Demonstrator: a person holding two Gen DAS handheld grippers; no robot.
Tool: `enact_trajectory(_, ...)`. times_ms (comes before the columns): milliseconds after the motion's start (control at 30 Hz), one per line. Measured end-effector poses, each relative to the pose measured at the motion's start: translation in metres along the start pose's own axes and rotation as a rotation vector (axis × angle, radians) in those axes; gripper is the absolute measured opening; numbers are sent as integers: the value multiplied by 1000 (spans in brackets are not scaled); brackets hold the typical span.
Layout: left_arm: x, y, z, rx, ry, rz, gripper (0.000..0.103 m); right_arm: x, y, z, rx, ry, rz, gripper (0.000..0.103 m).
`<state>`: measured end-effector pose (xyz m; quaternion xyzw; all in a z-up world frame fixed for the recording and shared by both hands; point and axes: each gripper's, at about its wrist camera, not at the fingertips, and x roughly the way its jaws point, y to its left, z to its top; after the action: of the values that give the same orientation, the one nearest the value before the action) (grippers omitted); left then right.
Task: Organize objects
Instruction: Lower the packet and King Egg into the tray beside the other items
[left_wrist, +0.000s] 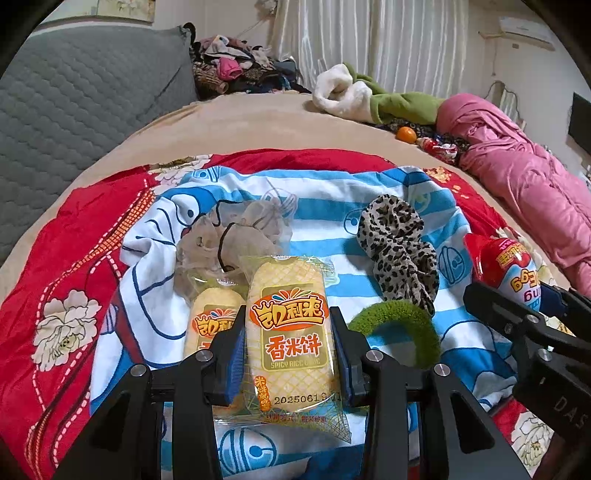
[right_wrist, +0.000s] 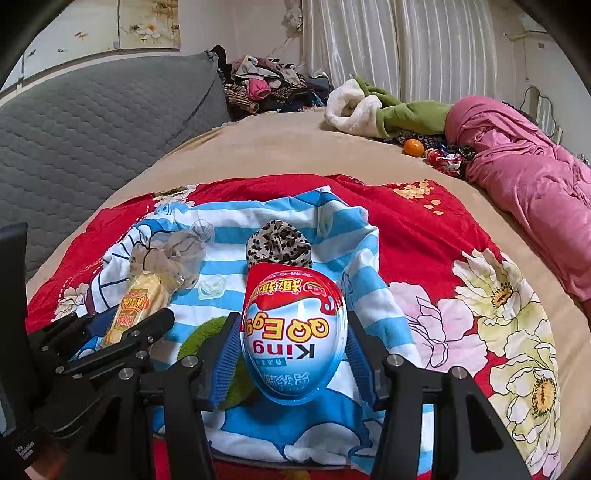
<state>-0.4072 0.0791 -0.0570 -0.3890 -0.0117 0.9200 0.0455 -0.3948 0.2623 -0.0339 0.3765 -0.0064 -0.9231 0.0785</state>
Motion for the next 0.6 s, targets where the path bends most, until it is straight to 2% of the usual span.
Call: enact_trajectory(600, 27, -5, -4, 13, 17, 12, 41, 38, -4, -5, 1, 62, -27, 54)
